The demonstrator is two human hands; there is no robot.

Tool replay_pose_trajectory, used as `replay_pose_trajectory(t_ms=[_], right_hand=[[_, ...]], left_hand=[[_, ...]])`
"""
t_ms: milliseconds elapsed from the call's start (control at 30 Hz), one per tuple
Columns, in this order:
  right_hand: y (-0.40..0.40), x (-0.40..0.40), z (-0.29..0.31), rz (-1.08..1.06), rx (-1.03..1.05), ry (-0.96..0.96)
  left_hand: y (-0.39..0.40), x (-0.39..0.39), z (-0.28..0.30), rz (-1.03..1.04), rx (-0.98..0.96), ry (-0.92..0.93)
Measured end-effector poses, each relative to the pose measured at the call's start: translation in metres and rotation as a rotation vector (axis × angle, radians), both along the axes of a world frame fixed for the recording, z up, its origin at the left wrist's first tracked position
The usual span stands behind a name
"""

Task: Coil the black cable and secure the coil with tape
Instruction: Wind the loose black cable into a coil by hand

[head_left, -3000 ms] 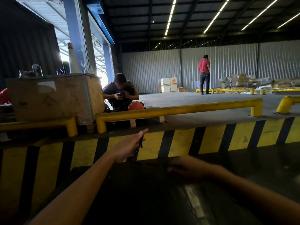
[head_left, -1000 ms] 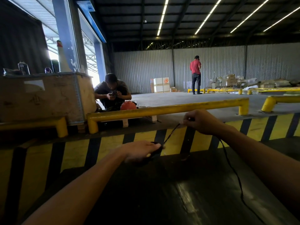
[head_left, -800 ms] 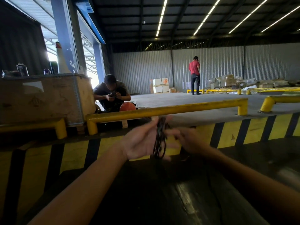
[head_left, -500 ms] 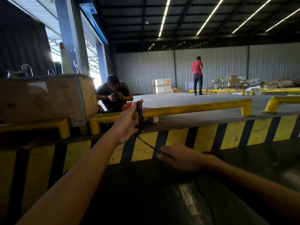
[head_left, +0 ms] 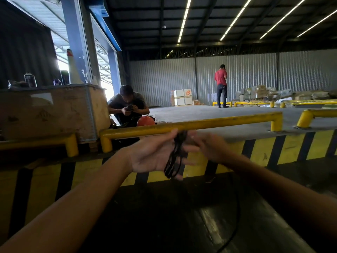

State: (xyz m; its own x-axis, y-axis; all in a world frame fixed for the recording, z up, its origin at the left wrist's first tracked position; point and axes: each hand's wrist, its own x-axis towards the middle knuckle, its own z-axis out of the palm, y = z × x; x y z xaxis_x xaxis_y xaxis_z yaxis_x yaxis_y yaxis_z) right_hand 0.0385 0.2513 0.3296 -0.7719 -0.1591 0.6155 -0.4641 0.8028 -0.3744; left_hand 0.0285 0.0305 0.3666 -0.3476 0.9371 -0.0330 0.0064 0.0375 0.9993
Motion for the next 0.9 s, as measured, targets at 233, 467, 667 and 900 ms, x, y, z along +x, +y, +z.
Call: replay_pose_trajectory(t_ms=[233, 467, 667, 900], right_hand=[[-0.075, 0.032, -0.040, 0.291, 0.139, -0.237], [-0.047, 0.047, 0.034, 0.179, 0.285, 0.022], [-0.022, 0.037, 0.076, 0.066, 0.195, 0.176], [-0.039, 0.033, 0.027, 0.077, 0.093, 0.078]], left_hand=[[-0.005, -0.012, 0.038, 0.271, 0.458, -0.006], [-0.037, -0.036, 0.020, 0.715, 0.141, 0.426], [-0.034, -0.011, 0.000, 0.370, -0.363, 0.359], [-0.018, 0.020, 0.008, -0.125, 0.369, -0.141]])
